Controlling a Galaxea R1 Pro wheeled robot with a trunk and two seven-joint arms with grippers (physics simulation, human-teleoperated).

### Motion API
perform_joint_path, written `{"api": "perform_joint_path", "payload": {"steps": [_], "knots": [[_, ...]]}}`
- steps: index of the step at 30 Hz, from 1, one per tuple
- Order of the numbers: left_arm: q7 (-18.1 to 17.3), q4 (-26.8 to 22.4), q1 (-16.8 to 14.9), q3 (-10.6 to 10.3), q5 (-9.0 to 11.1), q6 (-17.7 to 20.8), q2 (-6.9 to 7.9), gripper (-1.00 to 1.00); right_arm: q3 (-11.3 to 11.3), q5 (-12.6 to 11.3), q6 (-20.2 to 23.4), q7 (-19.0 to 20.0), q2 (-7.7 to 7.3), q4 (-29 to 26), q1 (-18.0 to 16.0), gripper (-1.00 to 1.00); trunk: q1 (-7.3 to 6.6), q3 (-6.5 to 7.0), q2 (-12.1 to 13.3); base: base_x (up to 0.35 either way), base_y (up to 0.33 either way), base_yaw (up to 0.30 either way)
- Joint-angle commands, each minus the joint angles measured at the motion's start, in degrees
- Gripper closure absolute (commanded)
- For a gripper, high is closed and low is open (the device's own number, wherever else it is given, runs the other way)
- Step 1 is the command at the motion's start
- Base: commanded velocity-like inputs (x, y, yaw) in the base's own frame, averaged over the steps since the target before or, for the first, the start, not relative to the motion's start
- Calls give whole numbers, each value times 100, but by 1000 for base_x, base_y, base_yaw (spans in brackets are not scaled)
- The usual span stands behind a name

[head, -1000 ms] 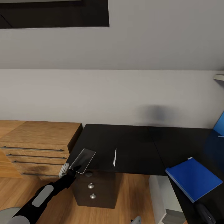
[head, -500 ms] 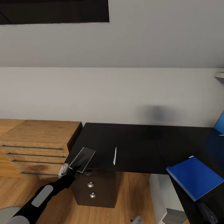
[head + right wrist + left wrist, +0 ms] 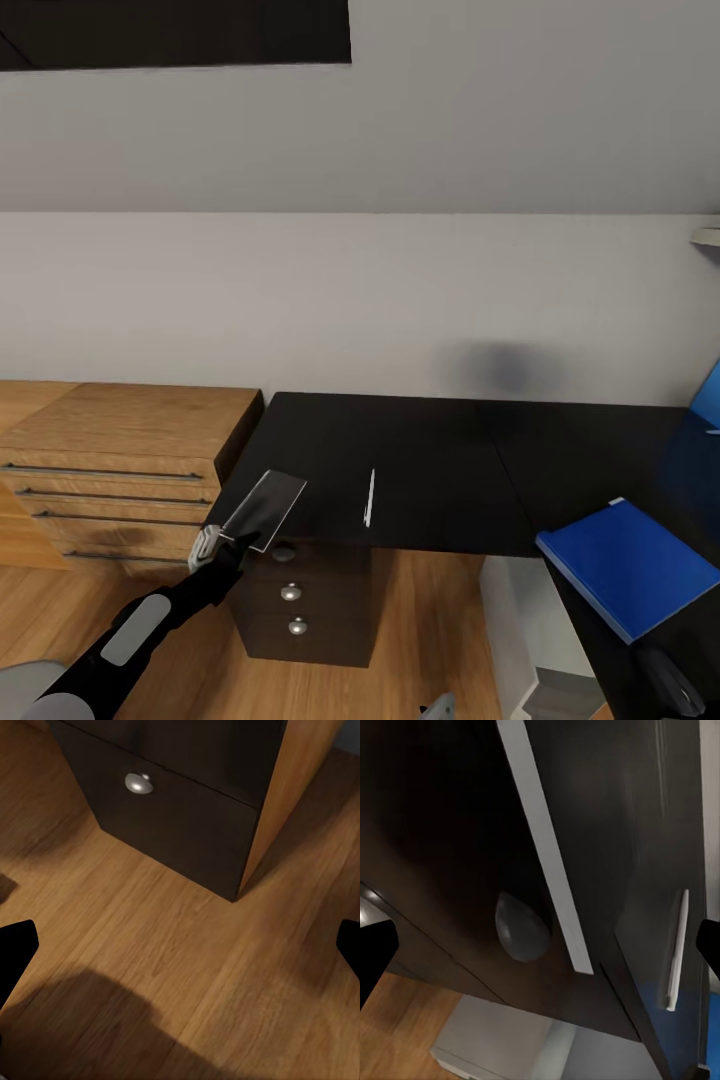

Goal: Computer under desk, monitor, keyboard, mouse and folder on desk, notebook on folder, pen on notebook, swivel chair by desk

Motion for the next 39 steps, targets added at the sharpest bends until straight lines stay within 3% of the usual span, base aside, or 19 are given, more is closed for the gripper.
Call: {"api": "perform_joint_path", "payload": {"steps": [1,14,39], "knots": [[-9,2,-4,-24,41,6,5,-100,49,-26,-12,-48,-5,-8,-7,-100,0,-6,-3,0,0,0],[-15,2,-4,-30,50,3,3,-100,48,-26,-12,-48,-5,-4,-7,-100,0,-6,-3,99,0,0],[-13,2,-4,-30,57,2,8,-100,49,-26,-12,-48,-5,-4,-7,-100,0,-6,-3,4,0,0]]}}
